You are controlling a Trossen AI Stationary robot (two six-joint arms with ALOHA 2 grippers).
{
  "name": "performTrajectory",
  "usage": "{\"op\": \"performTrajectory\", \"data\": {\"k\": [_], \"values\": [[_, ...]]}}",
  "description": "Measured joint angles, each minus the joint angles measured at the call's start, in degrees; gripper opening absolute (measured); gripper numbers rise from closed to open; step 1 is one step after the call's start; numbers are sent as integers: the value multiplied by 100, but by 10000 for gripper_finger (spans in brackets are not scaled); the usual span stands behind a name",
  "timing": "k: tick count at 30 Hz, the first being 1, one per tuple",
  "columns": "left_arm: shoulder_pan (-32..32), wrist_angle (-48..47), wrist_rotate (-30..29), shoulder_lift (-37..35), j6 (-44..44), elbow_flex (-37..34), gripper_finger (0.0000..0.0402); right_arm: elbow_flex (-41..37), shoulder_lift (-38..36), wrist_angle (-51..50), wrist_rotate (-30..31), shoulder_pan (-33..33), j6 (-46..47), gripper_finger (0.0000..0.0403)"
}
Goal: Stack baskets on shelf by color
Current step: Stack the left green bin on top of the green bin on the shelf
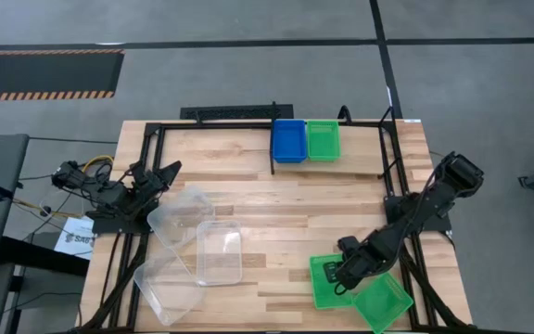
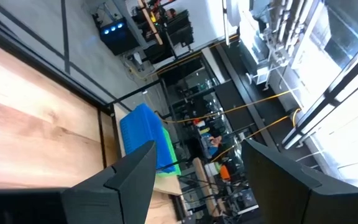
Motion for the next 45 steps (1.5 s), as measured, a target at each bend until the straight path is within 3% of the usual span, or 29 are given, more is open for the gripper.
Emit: {"op": "performTrajectory", "data": {"k": [3, 7, 11, 17, 24, 29, 33, 39, 45], "values": [[0, -55, 0, 1, -14, 0, 224, 2, 7, -180, -7, -114, -64, 23], [0, -154, -2, -1, -94, 0, 224, -4, -157, -378, -68, -521, -542, 18], [-1, -201, -33, 1, -117, 0, 224, -3, -749, -686, -87, -1221, -1604, 9], [0, -350, 9, 0, -231, 0, 224, 4, -2043, -1261, 144, -2963, -3270, 5], [0, -409, 17, -1, -276, 0, 224, 382, -2999, -1271, 168, -5816, -5404, 4], [0, -431, 7, 0, -320, 0, 224, 1083, -2706, -1488, -365, -7662, -6994, 4], [0, -430, 7, -1, -349, 0, 224, 1638, -2061, -1904, -684, -8634, -8185, 4], [0, -464, 7, -1, -344, 0, 224, 1994, -1068, -1991, -1509, -9424, -9319, 5], [0, -492, 60, 0, -357, 0, 224, 1998, -430, -1991, -1825, -9693, -9553, 9]]}}
